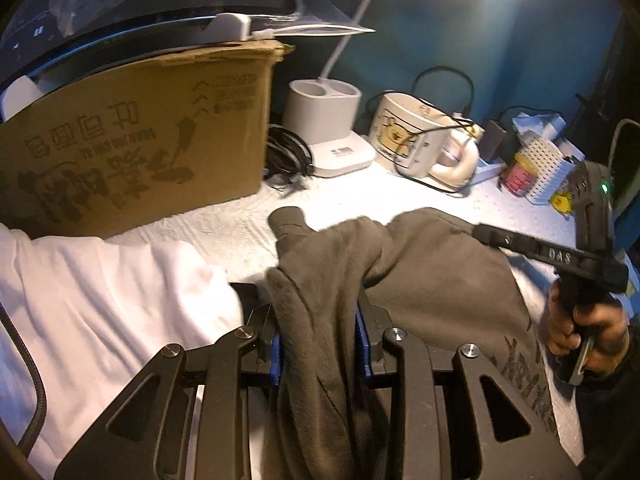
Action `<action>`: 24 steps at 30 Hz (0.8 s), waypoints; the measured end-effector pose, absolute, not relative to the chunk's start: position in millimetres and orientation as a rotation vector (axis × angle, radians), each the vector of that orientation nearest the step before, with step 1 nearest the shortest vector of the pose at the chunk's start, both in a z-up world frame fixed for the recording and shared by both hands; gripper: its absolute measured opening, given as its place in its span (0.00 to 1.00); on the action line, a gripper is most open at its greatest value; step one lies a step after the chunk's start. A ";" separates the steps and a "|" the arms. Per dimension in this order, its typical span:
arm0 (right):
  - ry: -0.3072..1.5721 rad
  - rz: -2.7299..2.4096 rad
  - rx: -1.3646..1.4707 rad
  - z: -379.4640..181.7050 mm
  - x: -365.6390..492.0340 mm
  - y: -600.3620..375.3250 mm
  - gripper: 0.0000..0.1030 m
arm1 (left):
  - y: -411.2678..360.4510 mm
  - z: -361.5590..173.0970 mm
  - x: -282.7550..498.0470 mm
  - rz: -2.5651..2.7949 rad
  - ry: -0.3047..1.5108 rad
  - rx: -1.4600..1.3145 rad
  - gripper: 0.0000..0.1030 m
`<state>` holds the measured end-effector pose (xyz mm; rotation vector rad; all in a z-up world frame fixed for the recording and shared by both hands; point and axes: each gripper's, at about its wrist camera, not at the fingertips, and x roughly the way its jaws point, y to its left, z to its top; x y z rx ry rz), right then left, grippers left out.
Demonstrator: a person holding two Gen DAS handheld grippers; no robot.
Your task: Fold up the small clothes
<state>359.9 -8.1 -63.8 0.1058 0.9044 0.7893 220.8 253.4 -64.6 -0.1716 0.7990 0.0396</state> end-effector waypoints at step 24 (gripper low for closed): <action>0.878 0.628 0.003 -44.9 334.4 -17.0 0.41 | 231.4 -52.5 197.8 0.037 0.819 -0.138 0.28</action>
